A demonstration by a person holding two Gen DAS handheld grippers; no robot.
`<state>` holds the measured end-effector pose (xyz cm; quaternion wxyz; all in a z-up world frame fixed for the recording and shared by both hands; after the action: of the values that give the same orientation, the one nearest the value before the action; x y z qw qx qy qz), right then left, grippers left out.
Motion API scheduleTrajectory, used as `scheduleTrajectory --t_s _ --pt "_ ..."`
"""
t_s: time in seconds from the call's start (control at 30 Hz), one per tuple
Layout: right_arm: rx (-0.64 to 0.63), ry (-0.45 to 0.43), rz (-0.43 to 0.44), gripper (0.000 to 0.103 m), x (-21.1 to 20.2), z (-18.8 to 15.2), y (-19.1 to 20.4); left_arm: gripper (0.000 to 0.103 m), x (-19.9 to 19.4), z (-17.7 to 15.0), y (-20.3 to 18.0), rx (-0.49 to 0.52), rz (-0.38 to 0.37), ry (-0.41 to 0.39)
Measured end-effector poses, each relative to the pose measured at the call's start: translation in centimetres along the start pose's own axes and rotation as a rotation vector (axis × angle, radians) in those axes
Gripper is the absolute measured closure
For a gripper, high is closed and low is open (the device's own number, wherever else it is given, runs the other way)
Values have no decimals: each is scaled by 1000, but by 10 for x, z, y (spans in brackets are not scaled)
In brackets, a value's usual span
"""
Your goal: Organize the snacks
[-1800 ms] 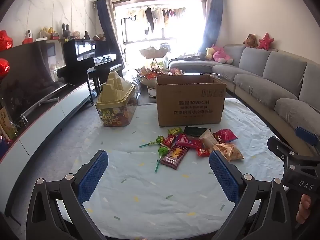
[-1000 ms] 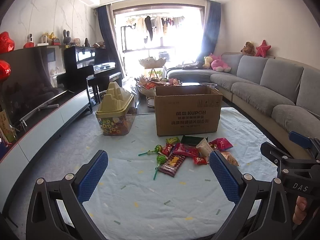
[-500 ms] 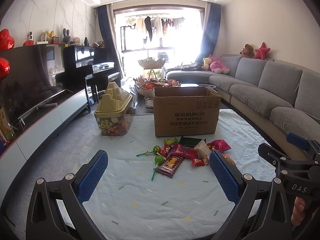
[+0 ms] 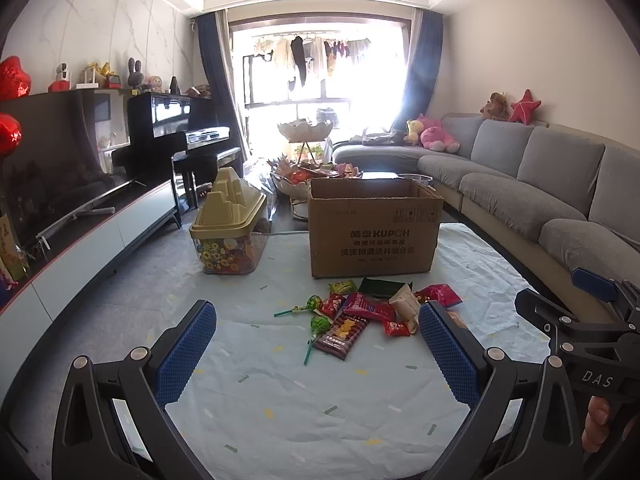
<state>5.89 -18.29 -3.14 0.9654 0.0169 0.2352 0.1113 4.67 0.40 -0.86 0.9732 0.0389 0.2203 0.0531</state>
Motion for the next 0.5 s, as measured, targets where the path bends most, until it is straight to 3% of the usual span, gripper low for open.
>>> scheduleTrajectory --t_s 0.5 --pt "4 14 3 0 3 -3 -1 0 1 0 0 4 -2 3"
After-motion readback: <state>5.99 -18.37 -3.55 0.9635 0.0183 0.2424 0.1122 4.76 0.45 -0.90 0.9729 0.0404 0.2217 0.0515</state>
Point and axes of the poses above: each gripper's, at about its wrist camera, not at the fingertips, and x roughly the way its jaws point, y to its left, z to its top, the point moved 7 cm from there along x, roughly the way its jaws point, and after that the axes turned 9 degrees about z, right-handed, at the moved point
